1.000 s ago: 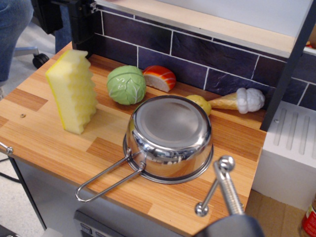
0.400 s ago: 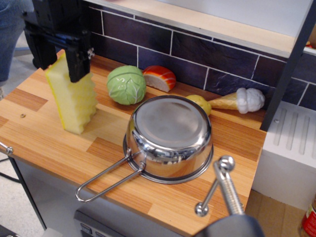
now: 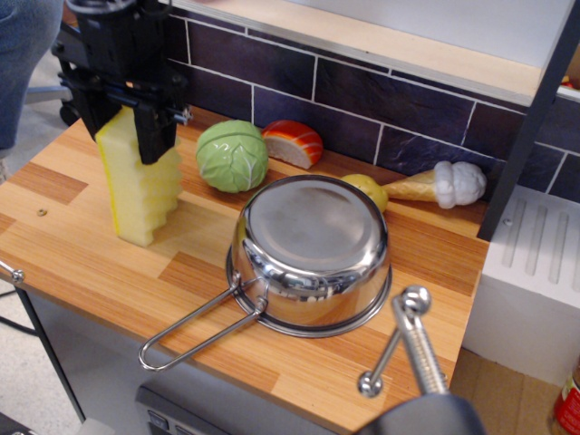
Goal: Wipe pot with sponge
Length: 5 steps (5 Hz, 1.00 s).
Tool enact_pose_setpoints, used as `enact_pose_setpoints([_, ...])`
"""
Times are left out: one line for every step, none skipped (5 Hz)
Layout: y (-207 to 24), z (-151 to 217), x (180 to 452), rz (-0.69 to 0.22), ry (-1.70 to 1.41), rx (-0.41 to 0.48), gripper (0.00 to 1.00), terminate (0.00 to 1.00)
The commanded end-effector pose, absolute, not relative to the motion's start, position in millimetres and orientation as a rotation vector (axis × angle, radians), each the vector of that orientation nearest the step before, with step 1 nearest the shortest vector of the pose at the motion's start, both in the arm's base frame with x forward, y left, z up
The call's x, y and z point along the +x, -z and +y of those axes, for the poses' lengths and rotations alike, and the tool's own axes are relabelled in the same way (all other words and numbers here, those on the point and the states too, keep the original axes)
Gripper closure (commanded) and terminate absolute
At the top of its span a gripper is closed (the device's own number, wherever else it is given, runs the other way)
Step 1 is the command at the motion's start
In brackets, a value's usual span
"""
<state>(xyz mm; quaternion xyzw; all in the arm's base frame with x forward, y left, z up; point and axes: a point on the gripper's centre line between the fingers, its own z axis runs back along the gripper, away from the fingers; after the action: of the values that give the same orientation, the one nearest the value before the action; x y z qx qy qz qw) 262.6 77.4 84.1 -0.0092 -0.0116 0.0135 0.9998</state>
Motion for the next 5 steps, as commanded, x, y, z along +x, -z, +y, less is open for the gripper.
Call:
enact_pose_setpoints([-105.6,73.7,279.9,-0.059,-0.063,-0.020,1.00,0.00])
enact_pose_setpoints([-122.6,62.0,286.9,-0.071,-0.057,-0.041,1.00,0.00])
enact_pose_setpoints([-153.1,32.8,290.9,-0.066,-0.023,-0.038,1.00,0.00])
enact_pose_setpoints([-159.3,2.5,285.5,-0.074,0.032,0.028,1.00,0.00])
enact_pose_setpoints([-147.6,-18.5,277.9,-0.059,0.078,0.078,1.00,0.00])
